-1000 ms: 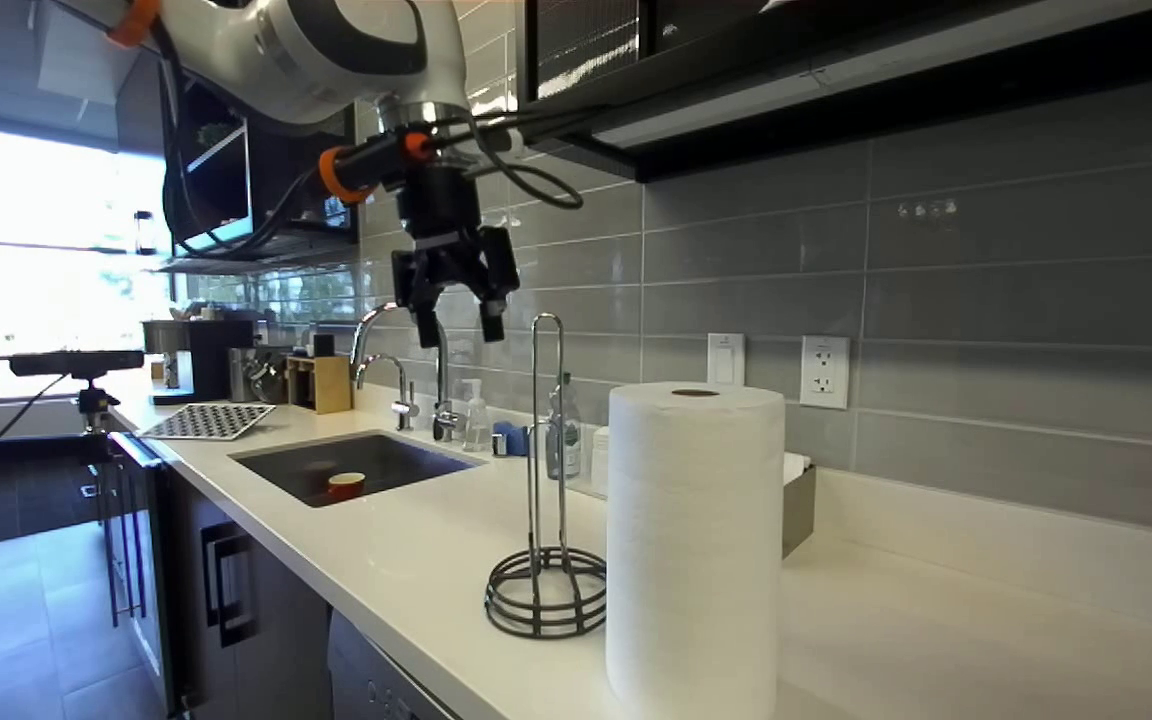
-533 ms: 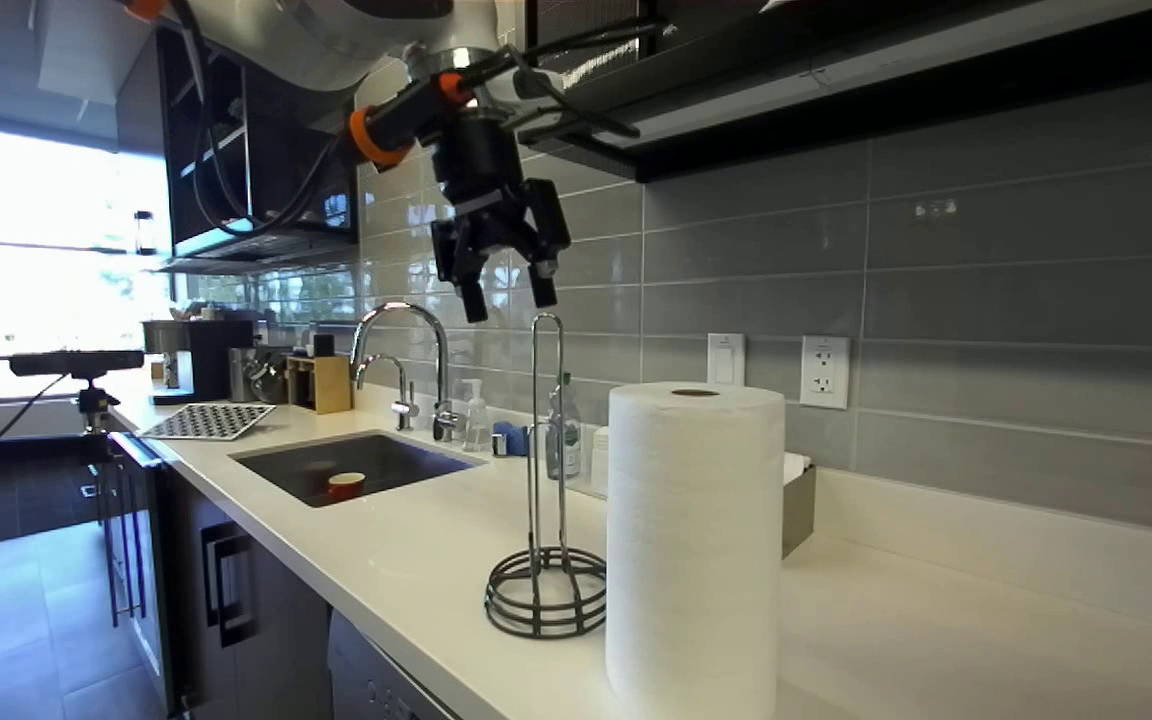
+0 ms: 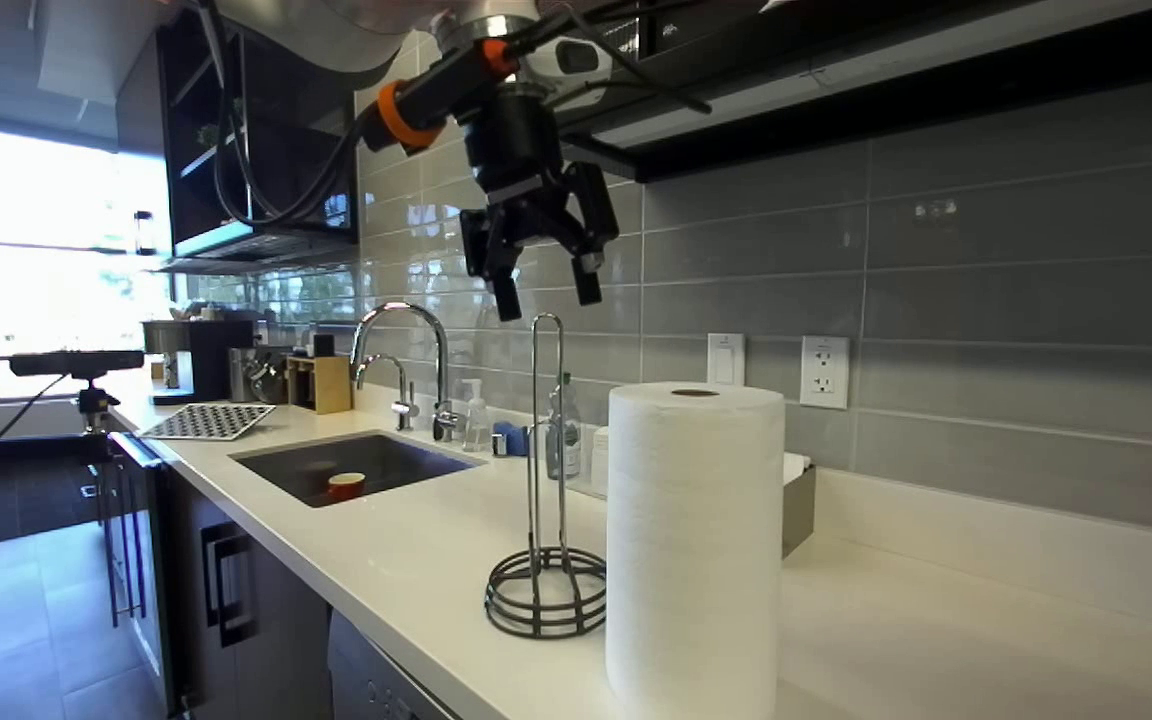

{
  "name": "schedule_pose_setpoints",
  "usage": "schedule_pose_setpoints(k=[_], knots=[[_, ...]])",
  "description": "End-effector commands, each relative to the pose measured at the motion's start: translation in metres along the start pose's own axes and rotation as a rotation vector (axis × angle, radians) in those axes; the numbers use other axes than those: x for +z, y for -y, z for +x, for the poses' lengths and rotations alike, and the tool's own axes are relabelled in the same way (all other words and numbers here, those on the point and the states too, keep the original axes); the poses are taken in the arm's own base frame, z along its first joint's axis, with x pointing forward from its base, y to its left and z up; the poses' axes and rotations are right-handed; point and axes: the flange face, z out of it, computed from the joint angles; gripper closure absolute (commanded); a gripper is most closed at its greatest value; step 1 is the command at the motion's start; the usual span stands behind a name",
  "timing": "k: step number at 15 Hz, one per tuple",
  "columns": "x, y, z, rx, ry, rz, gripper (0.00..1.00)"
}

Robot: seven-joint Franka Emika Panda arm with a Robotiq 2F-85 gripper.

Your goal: Put the paper towel roll on the metal holder

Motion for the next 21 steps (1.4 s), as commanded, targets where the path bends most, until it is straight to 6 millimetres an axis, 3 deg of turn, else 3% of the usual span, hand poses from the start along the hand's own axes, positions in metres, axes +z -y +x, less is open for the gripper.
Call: schedule_pose_setpoints(k=[1,12,13,21], knots=[[0.006,-0.014,0.004,-0.058,-0.017,0.004,0.00],[0.062,-0.004,0.049,-0.227,-0.027,0.039,0.00],[0.057,-0.003,0.039,-0.192,-0.007,0.016,0.00],[0.069,-0.013,0.041,-0.203,-0.024,0.021,0.00]])
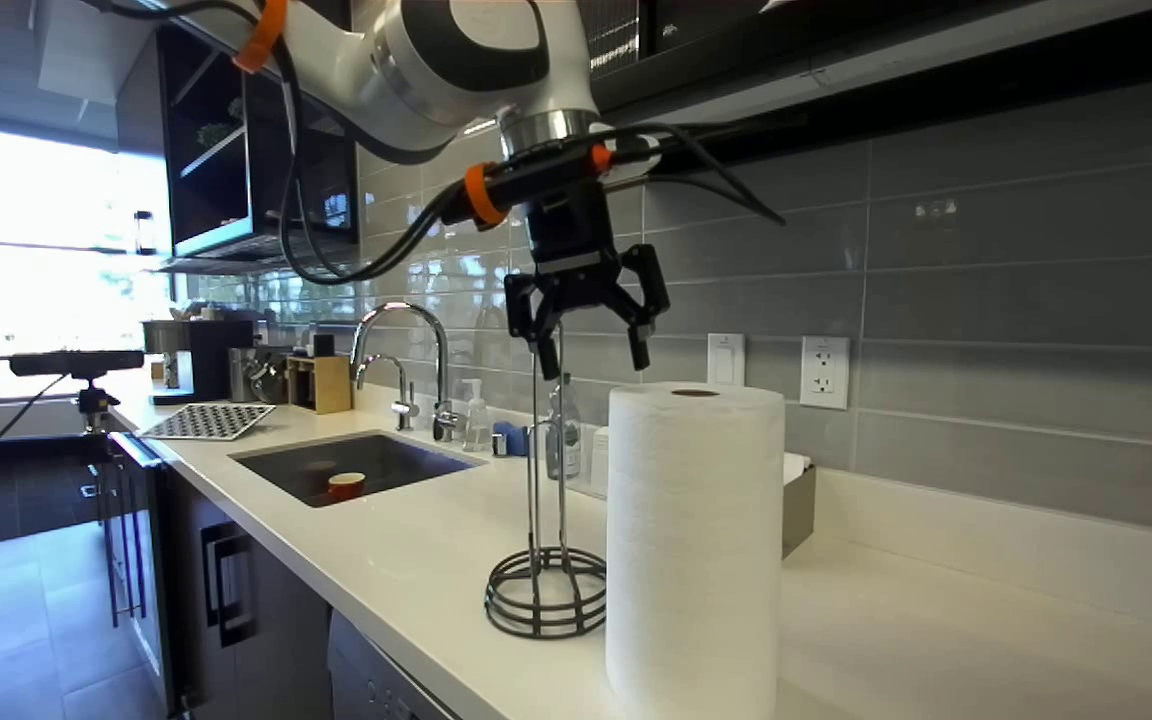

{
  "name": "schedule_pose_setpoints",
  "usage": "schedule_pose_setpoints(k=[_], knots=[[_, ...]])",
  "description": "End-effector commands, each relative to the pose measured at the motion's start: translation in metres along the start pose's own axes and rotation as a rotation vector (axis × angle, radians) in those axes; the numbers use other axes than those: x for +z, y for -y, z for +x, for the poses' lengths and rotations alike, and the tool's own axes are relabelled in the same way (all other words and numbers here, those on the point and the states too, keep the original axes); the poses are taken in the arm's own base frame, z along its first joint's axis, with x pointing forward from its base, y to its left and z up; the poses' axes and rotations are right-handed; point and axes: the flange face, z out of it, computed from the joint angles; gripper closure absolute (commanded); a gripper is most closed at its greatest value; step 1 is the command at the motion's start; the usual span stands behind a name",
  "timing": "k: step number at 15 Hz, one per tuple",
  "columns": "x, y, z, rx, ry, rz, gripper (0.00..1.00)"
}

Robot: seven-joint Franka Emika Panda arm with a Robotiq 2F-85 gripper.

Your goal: Put the paper towel roll on the metal holder

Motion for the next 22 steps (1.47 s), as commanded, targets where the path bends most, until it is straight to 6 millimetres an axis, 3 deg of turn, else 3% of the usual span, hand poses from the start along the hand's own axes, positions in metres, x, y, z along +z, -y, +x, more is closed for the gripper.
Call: schedule_pose_setpoints(k=[1,11,22], knots=[[0.007,-0.009,0.000,-0.014,-0.026,0.006,0.00],[0.032,-0.011,0.024,-0.054,-0.052,-0.014,0.00],[0.027,-0.016,0.024,-0.066,-0.082,-0.044,0.00]])
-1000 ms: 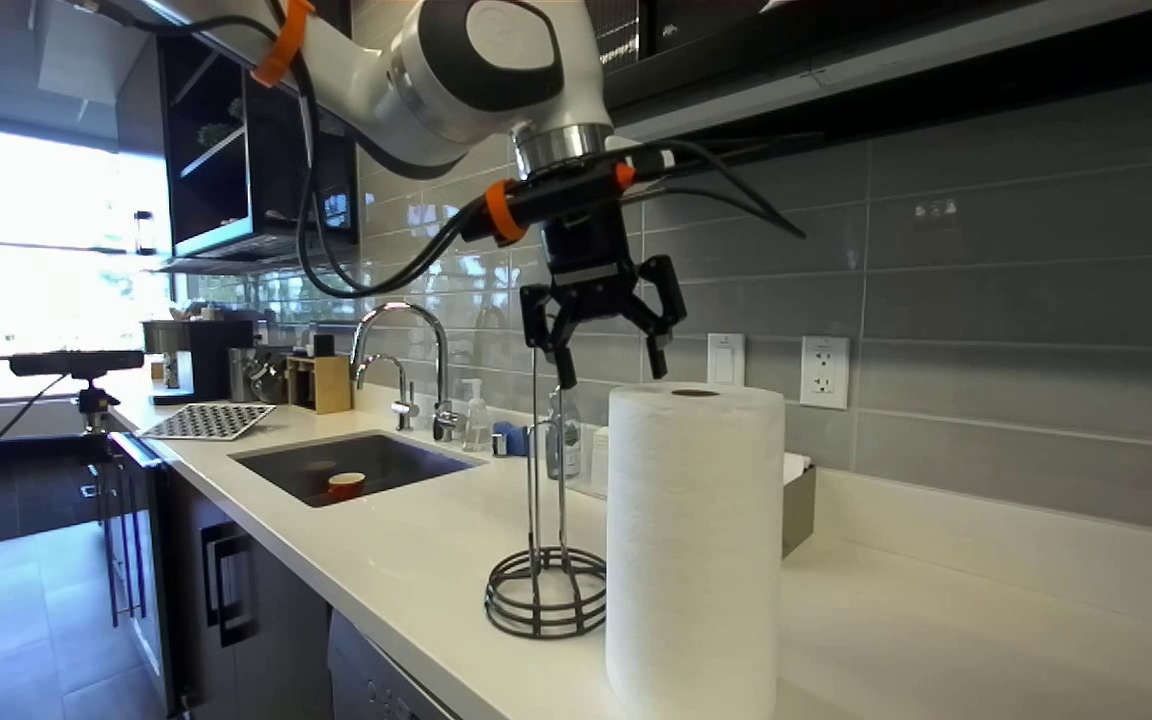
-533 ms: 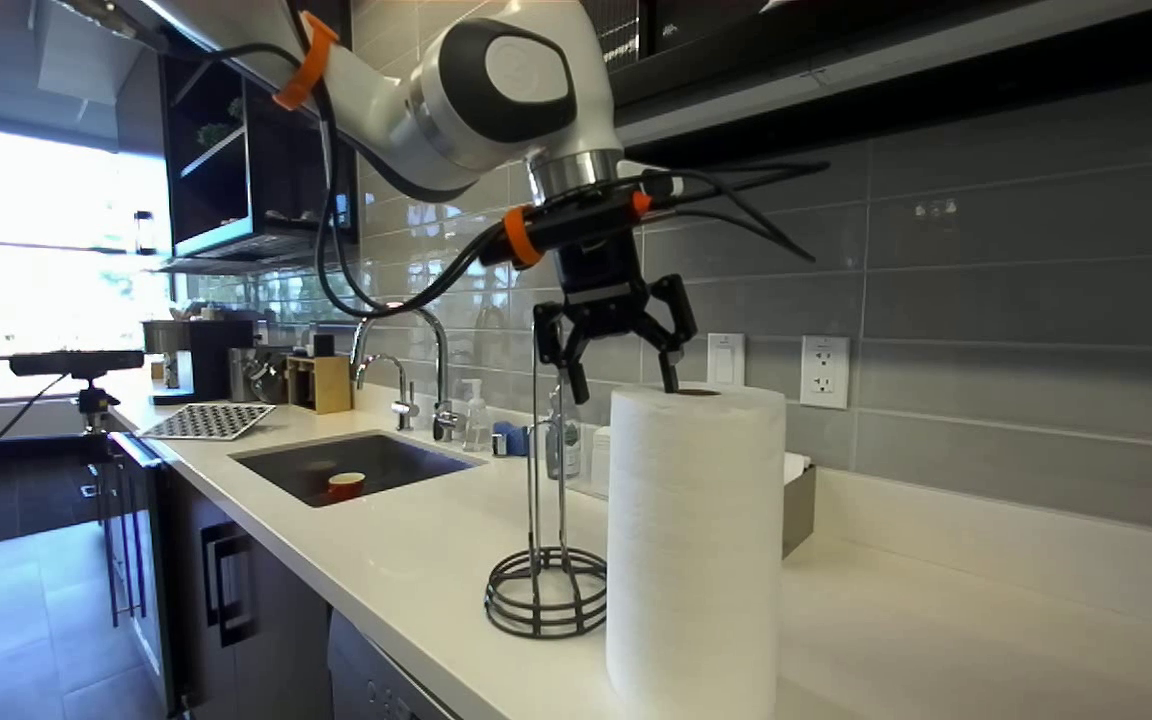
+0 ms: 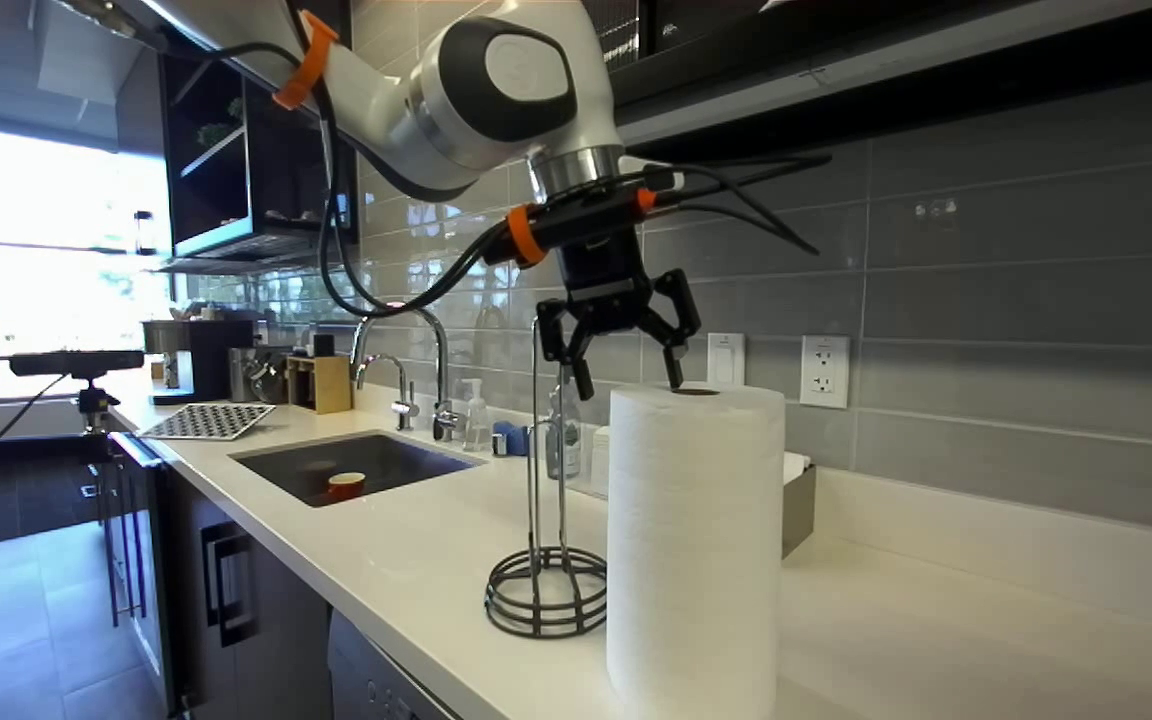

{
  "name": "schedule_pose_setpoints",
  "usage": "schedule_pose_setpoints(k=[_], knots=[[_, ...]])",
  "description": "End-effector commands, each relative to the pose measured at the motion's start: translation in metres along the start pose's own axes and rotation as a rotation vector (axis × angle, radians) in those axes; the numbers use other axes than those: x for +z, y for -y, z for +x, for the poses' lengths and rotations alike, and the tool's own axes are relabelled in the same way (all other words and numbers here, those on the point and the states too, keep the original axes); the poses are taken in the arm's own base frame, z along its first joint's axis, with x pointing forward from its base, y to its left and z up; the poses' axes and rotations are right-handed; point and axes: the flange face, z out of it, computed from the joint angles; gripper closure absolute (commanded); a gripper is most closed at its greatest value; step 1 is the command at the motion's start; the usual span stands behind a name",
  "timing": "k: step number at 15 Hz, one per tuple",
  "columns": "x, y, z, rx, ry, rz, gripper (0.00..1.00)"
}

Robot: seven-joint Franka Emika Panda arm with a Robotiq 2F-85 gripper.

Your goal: Put the paper towel roll on the metal holder

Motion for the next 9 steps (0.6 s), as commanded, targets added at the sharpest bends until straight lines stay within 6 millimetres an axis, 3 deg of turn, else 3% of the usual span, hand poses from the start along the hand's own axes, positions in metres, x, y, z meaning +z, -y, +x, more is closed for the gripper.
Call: schedule_pose_setpoints(k=[1,9], knots=[[-0.0003,-0.0072,0.0002,-0.015,-0.019,-0.019,0.00],[0.0079,-0.0148,0.0003,-0.013,-0.026,-0.013,0.00]])
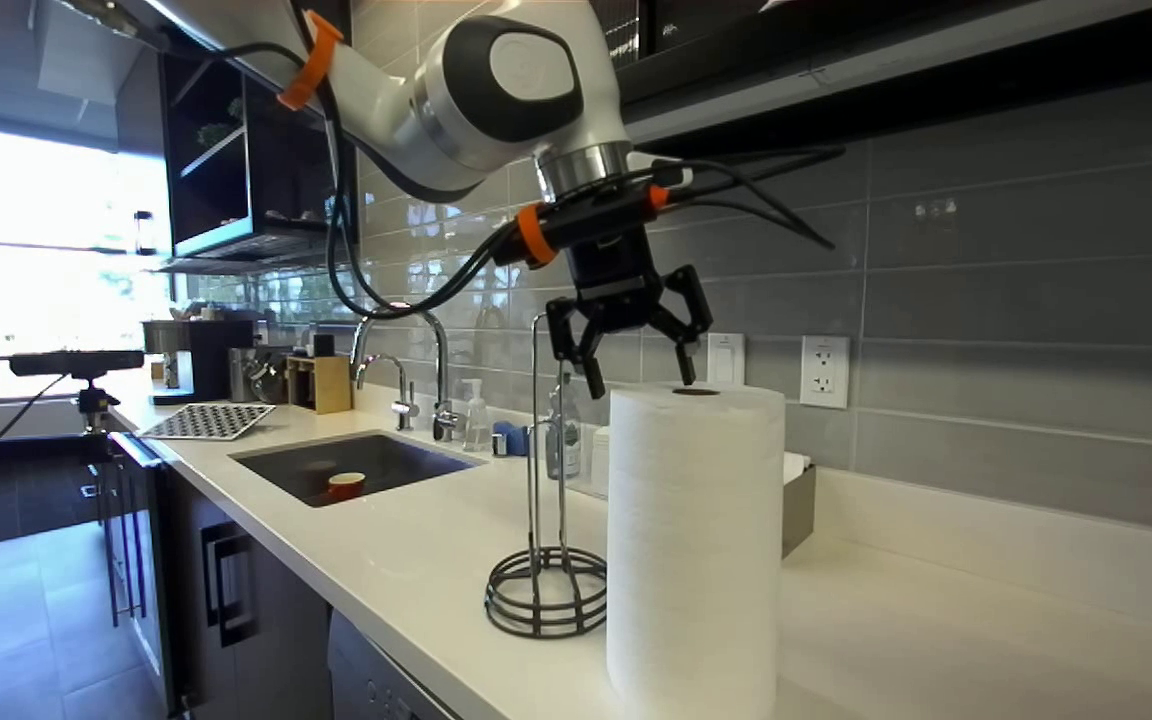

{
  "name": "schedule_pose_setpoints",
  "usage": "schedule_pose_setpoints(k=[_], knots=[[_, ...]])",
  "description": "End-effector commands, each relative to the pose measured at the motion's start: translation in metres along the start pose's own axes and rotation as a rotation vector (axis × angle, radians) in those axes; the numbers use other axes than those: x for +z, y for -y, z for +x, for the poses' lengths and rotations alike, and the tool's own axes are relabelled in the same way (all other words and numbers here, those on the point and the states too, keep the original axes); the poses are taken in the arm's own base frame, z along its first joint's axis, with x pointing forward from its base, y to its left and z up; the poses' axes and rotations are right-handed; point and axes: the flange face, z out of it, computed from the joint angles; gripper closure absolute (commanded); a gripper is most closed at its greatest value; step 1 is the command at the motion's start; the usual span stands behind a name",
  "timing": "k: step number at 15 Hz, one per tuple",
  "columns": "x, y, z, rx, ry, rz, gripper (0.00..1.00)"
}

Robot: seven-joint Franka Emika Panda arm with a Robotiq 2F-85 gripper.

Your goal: Put the paper towel roll on the metal holder

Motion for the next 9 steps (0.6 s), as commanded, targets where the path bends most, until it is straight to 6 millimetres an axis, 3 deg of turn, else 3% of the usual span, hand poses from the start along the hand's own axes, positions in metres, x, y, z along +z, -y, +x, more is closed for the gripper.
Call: schedule_pose_setpoints(k=[1,2,4,9], knots=[[0.0102,-0.0059,0.0011,-0.010,0.002,0.006,0.00],[0.0121,-0.0065,0.0009,-0.009,0.006,0.007,0.00],[0.0151,-0.0072,0.0010,-0.009,0.016,0.010,0.26],[0.0122,-0.0113,-0.0035,0.000,0.028,0.019,0.62]])
